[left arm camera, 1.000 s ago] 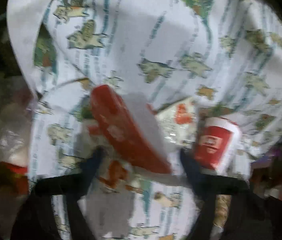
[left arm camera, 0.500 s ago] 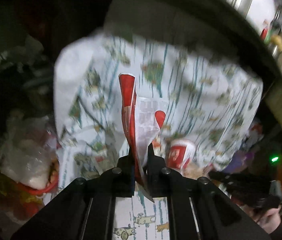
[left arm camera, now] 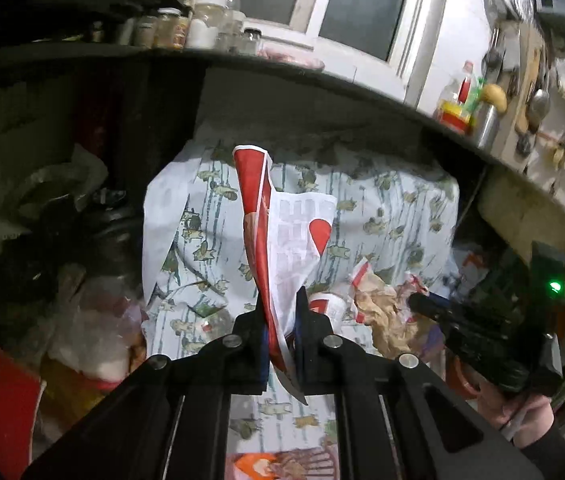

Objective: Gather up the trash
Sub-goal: 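Drop red bag into pink basket with left tool while right tool drops wrappers there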

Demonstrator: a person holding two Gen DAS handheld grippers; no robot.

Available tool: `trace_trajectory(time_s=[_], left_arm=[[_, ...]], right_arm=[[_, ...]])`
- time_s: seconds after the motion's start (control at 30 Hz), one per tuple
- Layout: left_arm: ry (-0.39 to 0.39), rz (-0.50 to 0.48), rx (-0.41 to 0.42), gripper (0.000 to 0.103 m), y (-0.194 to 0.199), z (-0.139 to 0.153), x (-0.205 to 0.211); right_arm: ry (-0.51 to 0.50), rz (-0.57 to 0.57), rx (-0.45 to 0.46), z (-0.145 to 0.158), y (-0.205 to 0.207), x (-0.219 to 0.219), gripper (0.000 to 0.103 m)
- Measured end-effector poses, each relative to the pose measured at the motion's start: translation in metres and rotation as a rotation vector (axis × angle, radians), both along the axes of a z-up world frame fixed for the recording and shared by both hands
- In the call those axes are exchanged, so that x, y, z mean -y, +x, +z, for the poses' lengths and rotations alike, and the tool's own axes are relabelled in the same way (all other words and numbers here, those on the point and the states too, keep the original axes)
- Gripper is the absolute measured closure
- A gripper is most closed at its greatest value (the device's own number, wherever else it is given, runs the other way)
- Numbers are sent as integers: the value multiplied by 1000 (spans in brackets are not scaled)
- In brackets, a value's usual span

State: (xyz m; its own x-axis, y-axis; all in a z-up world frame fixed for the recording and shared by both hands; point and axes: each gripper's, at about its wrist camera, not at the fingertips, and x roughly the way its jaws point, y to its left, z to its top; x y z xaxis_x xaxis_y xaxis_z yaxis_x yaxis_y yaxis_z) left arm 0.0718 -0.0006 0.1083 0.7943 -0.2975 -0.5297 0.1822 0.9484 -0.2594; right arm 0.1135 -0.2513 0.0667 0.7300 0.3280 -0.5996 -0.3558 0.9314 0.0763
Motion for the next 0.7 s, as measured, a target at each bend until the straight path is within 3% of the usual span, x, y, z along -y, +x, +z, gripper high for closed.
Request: trace_trajectory(time_s=[0.13,0.3,0.7], left_arm=[[17,4,40,93,-36,11,1],[-19,-26,14,93,-63,4,4],[-49,-58,-98,93,-84,-54,13]], right_arm=[[7,41,20,22,-43,-3,95],[2,34,79,33,-91,-4,95],[45,-57,-48,-20,-116,14,95]])
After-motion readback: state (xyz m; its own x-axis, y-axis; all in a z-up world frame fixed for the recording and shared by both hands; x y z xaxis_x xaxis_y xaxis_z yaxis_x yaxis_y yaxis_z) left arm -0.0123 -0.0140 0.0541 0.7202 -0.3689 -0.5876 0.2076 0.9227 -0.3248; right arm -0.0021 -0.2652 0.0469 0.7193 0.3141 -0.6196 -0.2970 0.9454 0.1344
